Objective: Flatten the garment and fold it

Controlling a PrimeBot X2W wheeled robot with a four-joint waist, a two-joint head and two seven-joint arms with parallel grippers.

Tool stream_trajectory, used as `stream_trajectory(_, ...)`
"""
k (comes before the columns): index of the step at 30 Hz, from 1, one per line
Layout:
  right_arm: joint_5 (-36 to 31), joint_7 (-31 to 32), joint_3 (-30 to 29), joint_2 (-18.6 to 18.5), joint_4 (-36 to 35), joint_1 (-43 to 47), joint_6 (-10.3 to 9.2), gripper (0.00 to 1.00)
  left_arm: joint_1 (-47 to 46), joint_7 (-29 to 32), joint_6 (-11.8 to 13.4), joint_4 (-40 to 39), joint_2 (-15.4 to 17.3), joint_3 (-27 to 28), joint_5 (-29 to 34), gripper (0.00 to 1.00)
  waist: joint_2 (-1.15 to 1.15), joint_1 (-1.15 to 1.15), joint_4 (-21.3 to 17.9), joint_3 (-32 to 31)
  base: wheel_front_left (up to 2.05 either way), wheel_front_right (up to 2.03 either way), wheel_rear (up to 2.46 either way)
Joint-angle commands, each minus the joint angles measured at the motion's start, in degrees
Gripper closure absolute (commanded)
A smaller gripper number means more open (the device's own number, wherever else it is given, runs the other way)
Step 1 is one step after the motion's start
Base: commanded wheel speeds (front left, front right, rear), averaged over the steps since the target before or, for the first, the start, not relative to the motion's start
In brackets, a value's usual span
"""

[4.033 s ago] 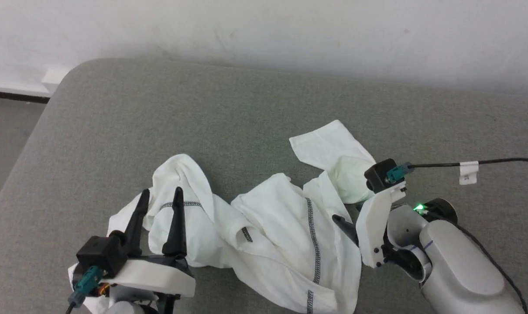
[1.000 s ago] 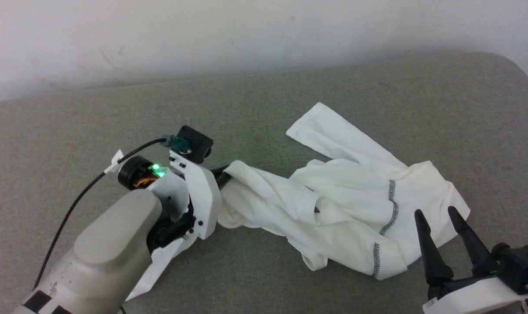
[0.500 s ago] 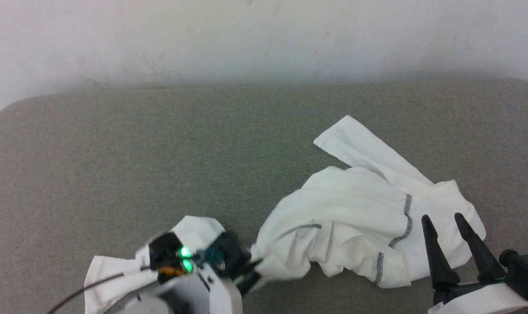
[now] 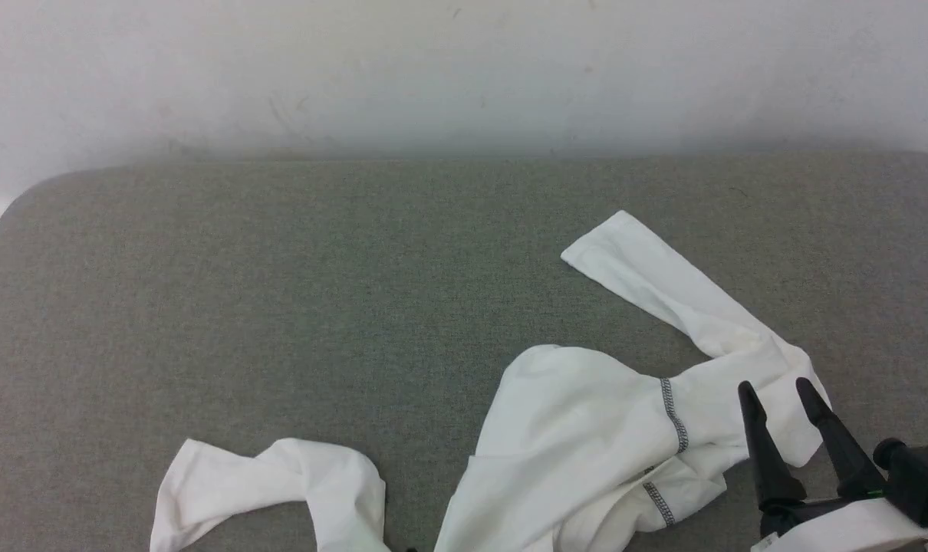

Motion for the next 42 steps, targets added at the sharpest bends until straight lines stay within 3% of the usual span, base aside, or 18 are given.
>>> stream_trajectory(1, 0.2, 0.0, 0.0, 0.1, -0.1, 0.4, -0.05, 0.00, 0.5, -1.3, 0.6, -0.1, -0.7, 0.8, -0.2, 0.00, 0.00, 0.00, 0.0, -0.4, 0.00, 0.00, 0.00)
stream_trajectory(10, 0.1, 0.9, -0.4, 0.1, -1.5, 2.0, -0.05, 0.00, -1.4, -11.3, 8.4, -5.7, -1.1, 11.3, -0.7, 0.00, 0.00, 0.00, 0.3, -2.6, 0.00, 0.00, 0.00)
stream_trajectory(13, 0.1, 1.2, -0.4, 0.1, -2.0, 1.9, -0.05, 0.00, -3.8, -12.3, 9.6, -3.7, -2.4, 13.6, -0.9, 0.00, 0.00, 0.00, 0.4, -2.5, 0.00, 0.00, 0.00)
stream_trajectory(17, -0.2, 1.6, 0.2, 0.1, -2.7, 1.1, -0.05, 0.00, -8.6, -11.0, 7.9, 2.2, -6.2, 14.2, -2.3, 0.00, 0.00, 0.00, 0.0, -1.1, 0.00, 0.00, 0.00)
stream_trajectory(23, 0.0, 1.8, 1.1, 0.1, -2.3, -0.2, -0.05, 0.00, -14.9, -4.9, 1.9, 14.7, -12.2, 11.3, -5.7, 0.00, 0.00, 0.00, -1.6, 0.7, 0.00, 0.00, 0.00)
stream_trajectory(27, 0.4, 1.6, 1.2, 0.1, -1.8, -0.8, -0.05, 0.00, -17.2, 0.3, -0.9, 22.3, -14.4, 8.7, -6.9, 0.00, 0.00, 0.00, -2.5, 1.5, 0.00, 0.00, 0.00)
stream_trajectory(28, 0.5, 1.5, 1.2, 0.1, -1.6, -1.0, -0.05, 0.00, -17.6, 1.5, -1.5, 23.9, -14.7, 8.0, -7.0, 0.27, 0.00, 0.00, -2.7, 1.6, 0.00, 0.00, 0.00)
stream_trajectory(29, 0.5, 1.5, 1.2, 0.1, -1.5, -1.1, -0.05, 0.00, -18.0, 1.9, -2.0, 25.2, -15.1, 7.6, -6.9, 0.73, 0.00, 0.00, -2.9, 1.7, 0.00, 0.00, 0.00)
stream_trajectory(30, 0.6, 1.4, 1.1, 0.1, -1.3, -1.2, -0.05, 0.00, -18.3, 2.5, -2.5, 26.4, -15.3, 7.1, -7.0, 1.00, 0.00, 0.00, -3.0, 1.7, 0.00, 0.00, 0.00)
stream_trajectory(37, 1.2, 0.7, 0.4, 0.1, -0.7, -1.3, -0.05, 0.00, -23.9, -3.8, -2.1, 28.6, -14.7, 11.7, -6.1, 1.00, 0.00, 0.00, -3.2, 1.8, 0.00, 0.00, 0.00)
stream_trajectory(42, 1.3, 0.3, 0.9, 0.1, -0.9, -2.8, -0.05, 0.00, -33.2, -5.2, -2.8, 30.6, -13.4, 15.4, -5.1, 1.00, 0.00, 0.00, -3.9, 3.8, 0.00, 0.00, 0.00)
